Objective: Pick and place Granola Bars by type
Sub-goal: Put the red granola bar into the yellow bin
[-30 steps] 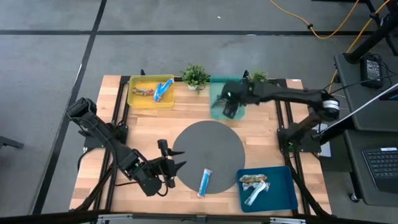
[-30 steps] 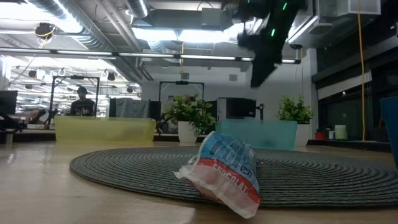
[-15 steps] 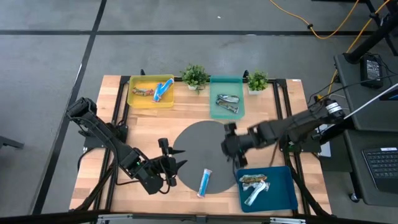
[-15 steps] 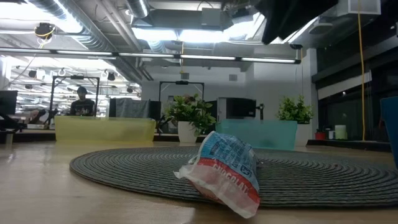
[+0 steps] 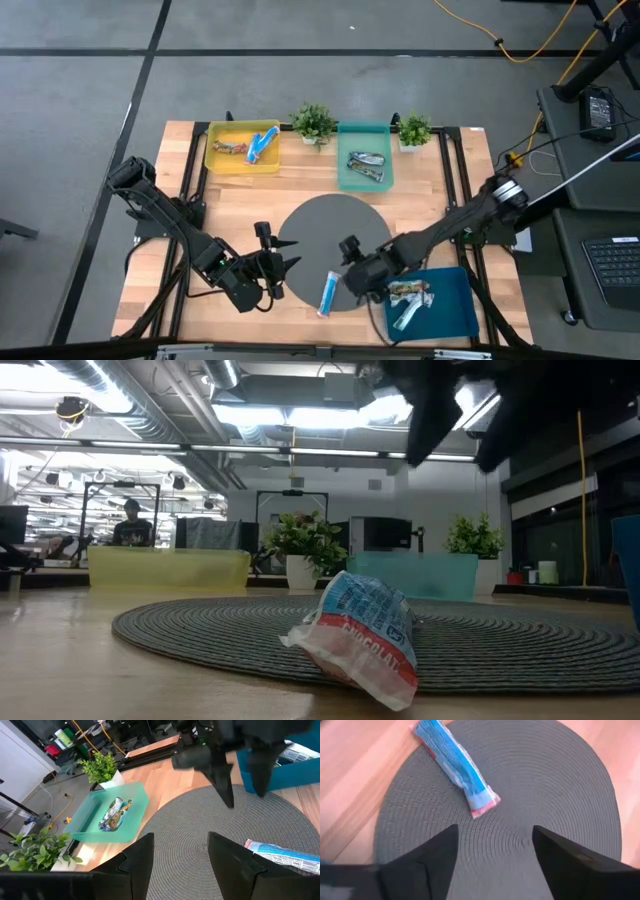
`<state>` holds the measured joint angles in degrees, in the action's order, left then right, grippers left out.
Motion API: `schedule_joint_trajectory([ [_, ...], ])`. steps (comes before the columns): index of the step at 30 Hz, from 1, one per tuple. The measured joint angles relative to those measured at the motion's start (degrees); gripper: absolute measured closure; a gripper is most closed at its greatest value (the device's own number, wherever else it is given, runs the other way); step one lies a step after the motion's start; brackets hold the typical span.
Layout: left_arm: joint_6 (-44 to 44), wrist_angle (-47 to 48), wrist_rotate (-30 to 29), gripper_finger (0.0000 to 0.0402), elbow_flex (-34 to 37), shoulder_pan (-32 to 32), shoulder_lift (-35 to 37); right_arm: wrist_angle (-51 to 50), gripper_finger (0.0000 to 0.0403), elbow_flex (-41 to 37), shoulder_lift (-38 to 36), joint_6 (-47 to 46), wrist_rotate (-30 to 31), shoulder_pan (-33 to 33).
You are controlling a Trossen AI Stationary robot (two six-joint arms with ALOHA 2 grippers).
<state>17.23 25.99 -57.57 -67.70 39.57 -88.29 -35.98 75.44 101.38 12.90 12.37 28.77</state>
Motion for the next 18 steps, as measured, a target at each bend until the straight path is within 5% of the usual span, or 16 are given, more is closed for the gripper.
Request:
schedule_joint_trajectory([
  [6,0.00,0.36,0.01,0.0225,0.00,0.02,0.00,-0.39,0.0115,6.87,7.80,5.17,-0.84,0.00],
  [18,0.09,0.87,0.12,0.0225,0.04,0.07,0.00,1.11,0.0138,10.35,13.76,9.93,-7.12,0.02],
])
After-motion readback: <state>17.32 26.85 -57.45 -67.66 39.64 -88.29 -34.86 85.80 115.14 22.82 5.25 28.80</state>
